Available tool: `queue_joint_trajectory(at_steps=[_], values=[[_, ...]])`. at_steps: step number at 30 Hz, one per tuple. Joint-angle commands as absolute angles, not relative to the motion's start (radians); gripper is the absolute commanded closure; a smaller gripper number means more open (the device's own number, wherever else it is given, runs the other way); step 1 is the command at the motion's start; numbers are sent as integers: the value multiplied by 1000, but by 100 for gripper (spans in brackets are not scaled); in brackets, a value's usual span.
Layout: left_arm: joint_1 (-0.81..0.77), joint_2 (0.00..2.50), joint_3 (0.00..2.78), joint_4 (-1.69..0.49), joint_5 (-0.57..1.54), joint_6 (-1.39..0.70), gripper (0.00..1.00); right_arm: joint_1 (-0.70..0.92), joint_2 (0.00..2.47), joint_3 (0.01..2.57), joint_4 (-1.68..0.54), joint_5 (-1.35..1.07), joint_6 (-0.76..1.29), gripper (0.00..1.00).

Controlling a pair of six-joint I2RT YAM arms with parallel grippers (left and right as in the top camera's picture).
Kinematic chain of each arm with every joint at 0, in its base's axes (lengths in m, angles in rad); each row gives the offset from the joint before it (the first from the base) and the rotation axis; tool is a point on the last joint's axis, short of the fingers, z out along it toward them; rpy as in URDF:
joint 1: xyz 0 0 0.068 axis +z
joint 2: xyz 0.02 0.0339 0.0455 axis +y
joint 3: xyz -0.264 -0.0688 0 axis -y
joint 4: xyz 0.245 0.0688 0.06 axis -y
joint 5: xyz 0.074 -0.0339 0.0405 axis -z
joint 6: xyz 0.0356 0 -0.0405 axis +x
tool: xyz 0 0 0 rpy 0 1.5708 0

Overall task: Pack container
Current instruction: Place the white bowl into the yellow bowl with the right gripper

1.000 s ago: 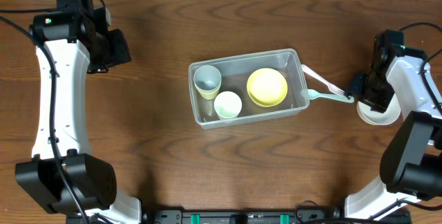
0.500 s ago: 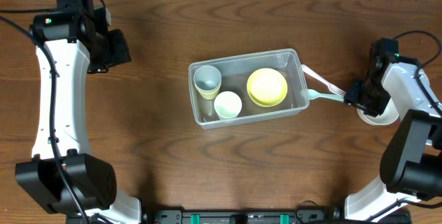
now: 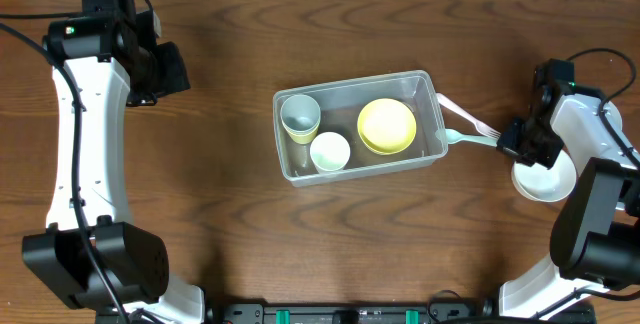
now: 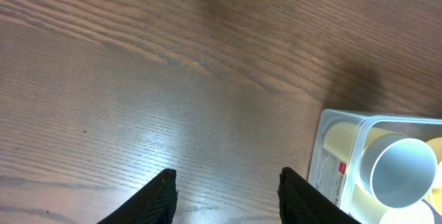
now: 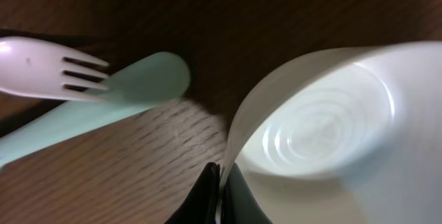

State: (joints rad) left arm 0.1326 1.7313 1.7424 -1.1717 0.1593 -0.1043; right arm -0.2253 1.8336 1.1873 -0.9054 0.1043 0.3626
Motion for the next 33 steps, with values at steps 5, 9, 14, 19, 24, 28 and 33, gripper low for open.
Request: queue_joint_trajectory(at_steps=[5, 9, 14, 19, 24, 28, 33], values=[[131, 1714, 1758, -1179, 172, -105, 51, -228, 1811, 1214, -907, 72, 296, 99], [131, 1714, 1758, -1179, 172, -105, 51, -186, 1726, 1301, -955, 60, 267, 99], [131, 1714, 1758, -1178, 172, -105, 51, -61, 1578, 1403, -953, 17, 157, 99], [131, 1714, 1758, -1178, 172, -106, 51, 171, 1503, 1435, -912, 18, -27, 99], [131, 1714, 1758, -1179, 172, -105, 51, 384, 1544, 1432, -903, 18, -114, 99], [131, 1714, 1758, -1179, 172, -105, 51, 471, 1617, 1431, -904, 18, -106, 99], [131, 1714, 1758, -1178, 172, -105, 51, 524, 1723, 1430, -916, 18, -102, 99]])
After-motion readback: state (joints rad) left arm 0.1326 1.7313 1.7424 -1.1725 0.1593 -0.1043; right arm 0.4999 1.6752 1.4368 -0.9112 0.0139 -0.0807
